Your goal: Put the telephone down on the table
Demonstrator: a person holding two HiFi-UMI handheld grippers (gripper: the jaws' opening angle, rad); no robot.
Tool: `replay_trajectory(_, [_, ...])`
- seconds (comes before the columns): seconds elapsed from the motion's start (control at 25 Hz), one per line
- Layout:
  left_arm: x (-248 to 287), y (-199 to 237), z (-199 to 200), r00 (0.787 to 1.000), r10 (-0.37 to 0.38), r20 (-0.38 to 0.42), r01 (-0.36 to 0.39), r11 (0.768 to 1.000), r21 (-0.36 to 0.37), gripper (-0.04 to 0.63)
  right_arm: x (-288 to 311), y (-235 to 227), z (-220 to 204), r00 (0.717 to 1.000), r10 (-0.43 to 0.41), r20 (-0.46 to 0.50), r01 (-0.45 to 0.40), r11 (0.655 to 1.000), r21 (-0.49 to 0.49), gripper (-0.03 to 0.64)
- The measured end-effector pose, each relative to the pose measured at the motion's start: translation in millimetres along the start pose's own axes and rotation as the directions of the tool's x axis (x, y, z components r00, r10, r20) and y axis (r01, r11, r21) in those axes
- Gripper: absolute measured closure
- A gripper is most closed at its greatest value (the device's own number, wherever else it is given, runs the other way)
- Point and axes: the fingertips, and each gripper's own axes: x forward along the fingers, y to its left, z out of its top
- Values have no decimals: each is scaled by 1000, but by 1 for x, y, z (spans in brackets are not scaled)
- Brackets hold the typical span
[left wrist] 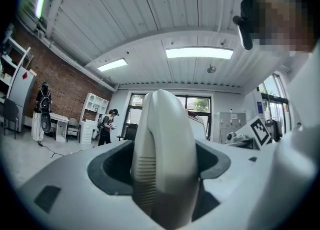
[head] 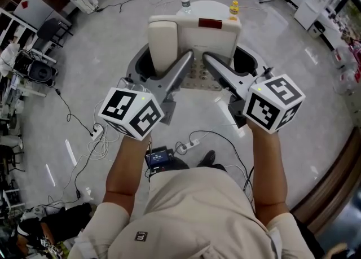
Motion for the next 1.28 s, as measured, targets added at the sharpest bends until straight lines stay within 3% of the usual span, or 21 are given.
replay_trajectory(0.48, [52,4,2,998,-66,-21,66,998,3,244,7,-44,17,998,-64,23,64,998,8,356])
replay_trajectory(0.96, [149,112,-8,964,-265,-34,264,964,-44,242,112,-118,26,965,-260,37,259,966,25,356])
replay_trajectory(1.28, [201,190,-1,937,-347,-49,343,937,-71,244,193,-153,39,937,-348,38,346,937,46,356])
